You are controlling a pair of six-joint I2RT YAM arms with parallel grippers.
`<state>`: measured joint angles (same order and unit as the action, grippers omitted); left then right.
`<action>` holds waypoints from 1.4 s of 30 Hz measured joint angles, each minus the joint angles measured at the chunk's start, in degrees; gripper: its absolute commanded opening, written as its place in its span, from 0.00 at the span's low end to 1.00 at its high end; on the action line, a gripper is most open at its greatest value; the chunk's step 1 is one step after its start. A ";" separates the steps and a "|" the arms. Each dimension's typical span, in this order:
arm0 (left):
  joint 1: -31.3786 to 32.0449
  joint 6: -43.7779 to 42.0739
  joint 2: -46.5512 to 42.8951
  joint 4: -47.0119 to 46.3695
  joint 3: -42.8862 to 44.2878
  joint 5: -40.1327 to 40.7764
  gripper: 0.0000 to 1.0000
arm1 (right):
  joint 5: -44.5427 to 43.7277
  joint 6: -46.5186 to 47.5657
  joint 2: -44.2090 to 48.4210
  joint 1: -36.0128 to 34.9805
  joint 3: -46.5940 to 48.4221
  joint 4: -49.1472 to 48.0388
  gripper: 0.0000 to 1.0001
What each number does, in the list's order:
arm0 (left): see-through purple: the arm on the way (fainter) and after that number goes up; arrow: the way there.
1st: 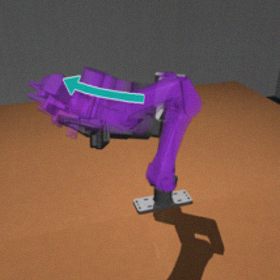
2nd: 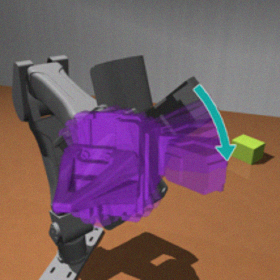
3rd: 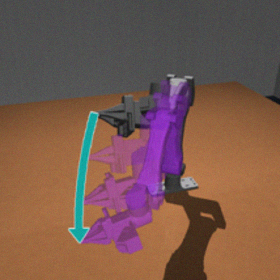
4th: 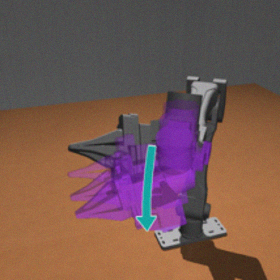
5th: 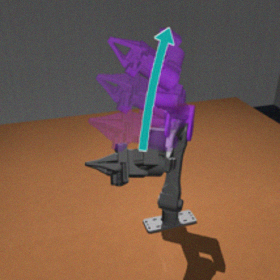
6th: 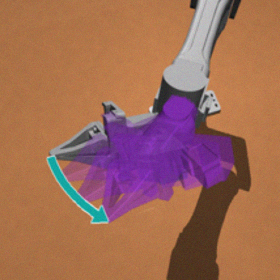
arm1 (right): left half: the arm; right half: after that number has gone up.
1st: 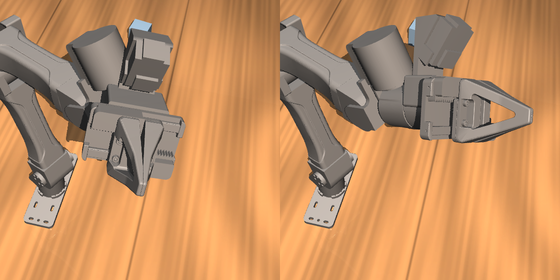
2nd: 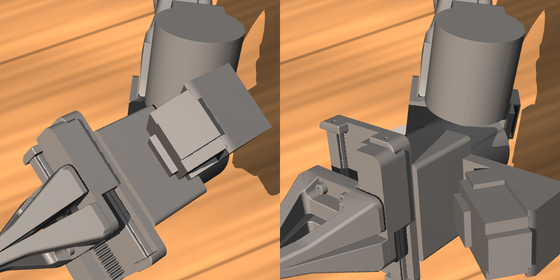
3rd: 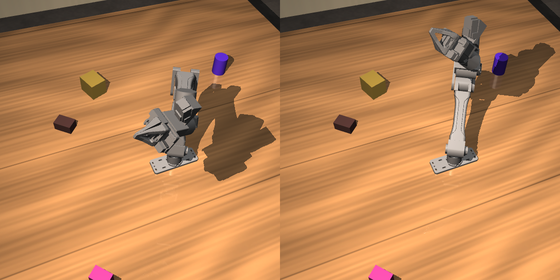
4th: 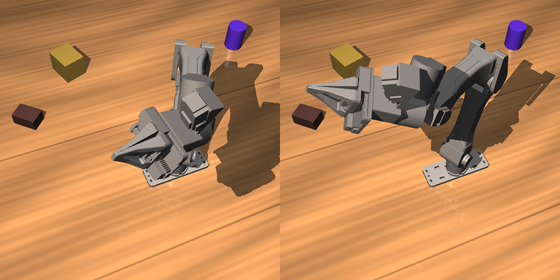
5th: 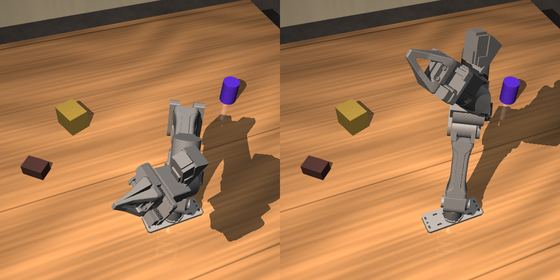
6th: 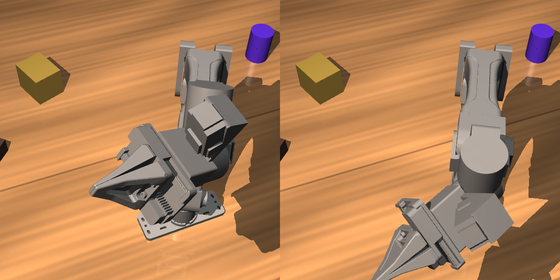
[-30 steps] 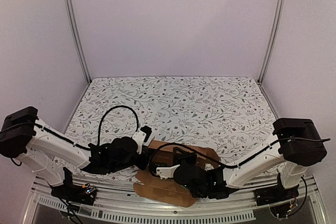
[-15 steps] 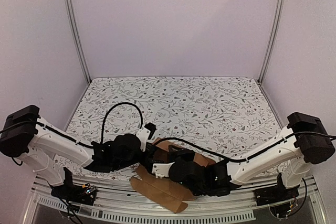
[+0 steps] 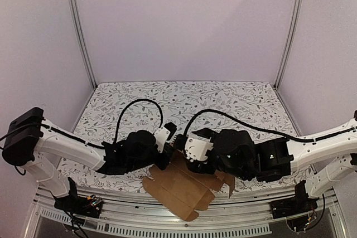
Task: Fold the paper box
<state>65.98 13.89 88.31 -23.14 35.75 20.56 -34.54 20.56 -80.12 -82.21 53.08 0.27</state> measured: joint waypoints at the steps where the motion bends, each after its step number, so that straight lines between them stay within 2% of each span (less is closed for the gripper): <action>1: -0.76 -0.94 0.35 0.17 0.70 -0.87 0.00 | 1.18 -1.27 1.18 1.31 0.00 0.96 0.74; 5: -4.17 -4.52 2.54 0.33 3.93 -3.96 0.00 | 5.07 -6.38 4.39 6.80 -0.15 2.89 0.70; 7: -5.77 -6.05 4.15 0.22 5.49 -5.40 0.00 | 7.17 -9.35 5.22 9.75 -0.50 3.19 0.64; 12: -7.02 -9.05 8.87 0.28 8.44 -8.63 0.00 | 12.94 -18.53 5.42 17.29 -1.90 3.37 0.33; 17: -7.02 -9.88 13.11 -0.22 9.51 -10.10 0.00 | 17.27 -24.55 2.80 20.04 -2.75 1.03 0.00; 29: -7.02 -9.25 15.23 -3.19 9.51 -11.61 0.00 | 25.05 -31.98 -7.08 21.59 -4.37 -9.07 0.00; 42: -6.73 -6.97 15.74 -7.56 7.45 -11.76 0.02 | 26.58 -35.28 -13.94 21.64 -4.33 -16.24 0.00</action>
<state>59.24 6.92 104.05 -30.70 43.20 8.80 -7.97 -14.72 -94.06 -60.58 48.75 -15.97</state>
